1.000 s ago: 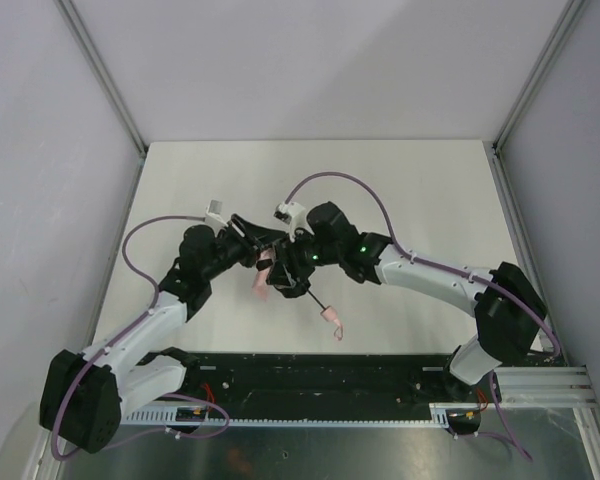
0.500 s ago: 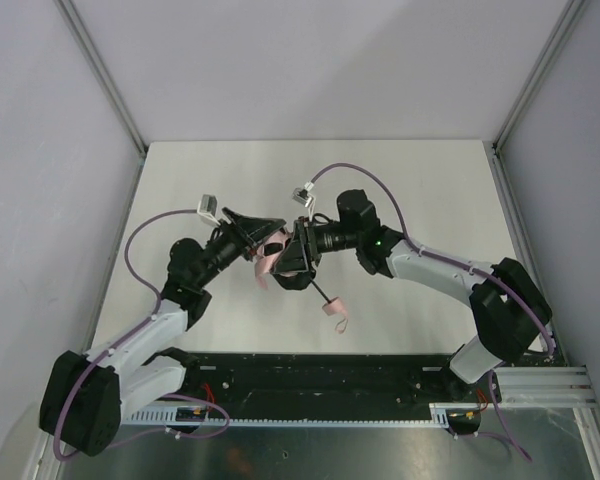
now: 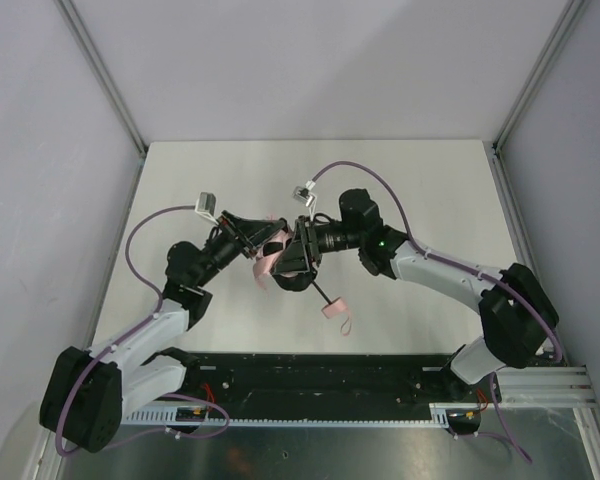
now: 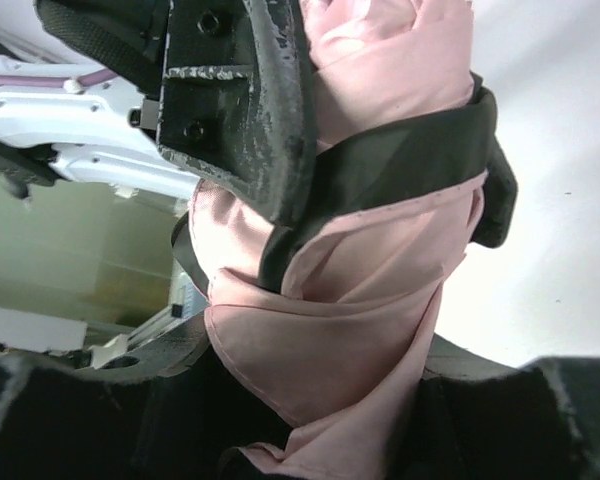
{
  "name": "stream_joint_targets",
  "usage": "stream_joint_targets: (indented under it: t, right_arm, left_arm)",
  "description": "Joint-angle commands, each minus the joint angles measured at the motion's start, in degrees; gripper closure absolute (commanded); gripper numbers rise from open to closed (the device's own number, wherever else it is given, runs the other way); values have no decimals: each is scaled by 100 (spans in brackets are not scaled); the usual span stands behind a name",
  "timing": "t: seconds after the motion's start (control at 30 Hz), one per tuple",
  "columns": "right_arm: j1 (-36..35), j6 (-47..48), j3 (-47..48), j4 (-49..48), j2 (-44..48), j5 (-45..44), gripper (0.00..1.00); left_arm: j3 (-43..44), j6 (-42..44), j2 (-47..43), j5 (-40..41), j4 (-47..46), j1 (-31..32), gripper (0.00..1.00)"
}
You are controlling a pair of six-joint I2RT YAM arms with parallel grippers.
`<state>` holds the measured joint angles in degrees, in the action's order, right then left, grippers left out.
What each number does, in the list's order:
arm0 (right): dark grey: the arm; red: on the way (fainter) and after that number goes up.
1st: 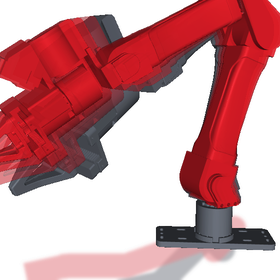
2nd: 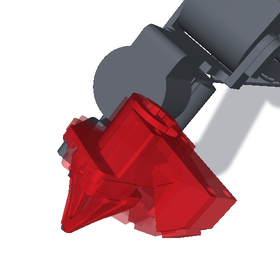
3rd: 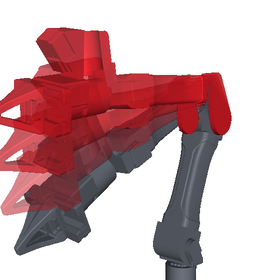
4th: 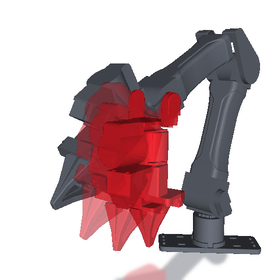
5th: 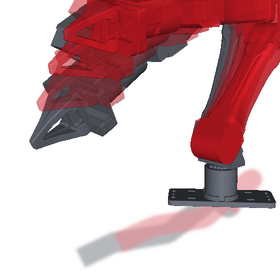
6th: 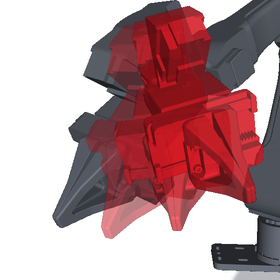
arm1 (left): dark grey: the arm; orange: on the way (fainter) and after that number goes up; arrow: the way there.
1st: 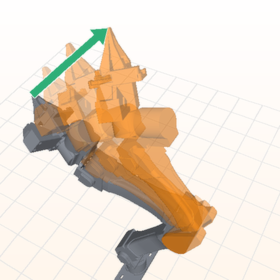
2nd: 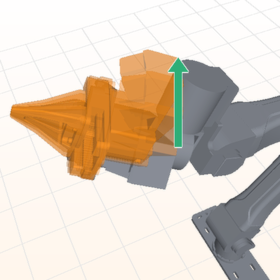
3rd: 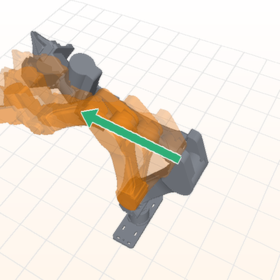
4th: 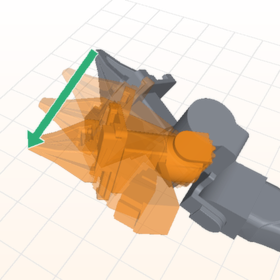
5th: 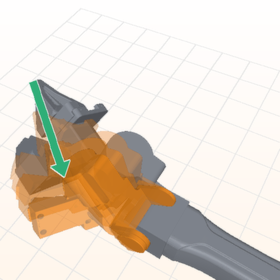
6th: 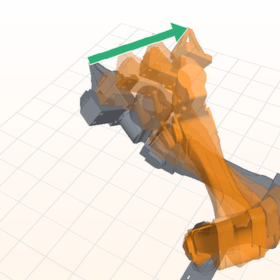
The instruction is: Put away the umbrella
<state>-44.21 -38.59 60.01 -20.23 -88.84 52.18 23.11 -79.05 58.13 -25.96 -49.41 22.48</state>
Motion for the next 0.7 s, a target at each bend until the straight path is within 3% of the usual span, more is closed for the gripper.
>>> stream_joint_targets:
  t: [0.0, 0.13, 0.33, 0.43, 0.53, 0.63, 0.67]
  right_arm:
    - [-286, 1348, 440, 1354, 387, -1390, 59]
    - [-698, 2089, 747, 2272, 449, -2464, 48]
    - [-1325, 2791, 1254, 3200, 306, -3711, 47]
    - [-1427, 2818, 1314, 3205, 278, -4116, 59]
    - [-1425, 2805, 1328, 3045, 277, -4204, 90]
    - [-1195, 2678, 1327, 2863, 237, -3617, 99]
    - [-1090, 2627, 1324, 2834, 227, -3258, 99]
  left_arm:
    - [-21, 42, -198, 301, -289, -15, 100]
    - [-7, 127, -318, 475, 217, -14, 100]
    - [278, 267, -345, 566, 1266, -8, 100]
    - [380, 294, -356, 558, 1583, -3, 100]
    - [417, 301, -423, 592, 1815, 32, 100]
    - [449, 279, -375, 437, 1869, 40, 99]
    - [462, 264, -356, 352, 1867, 30, 93]
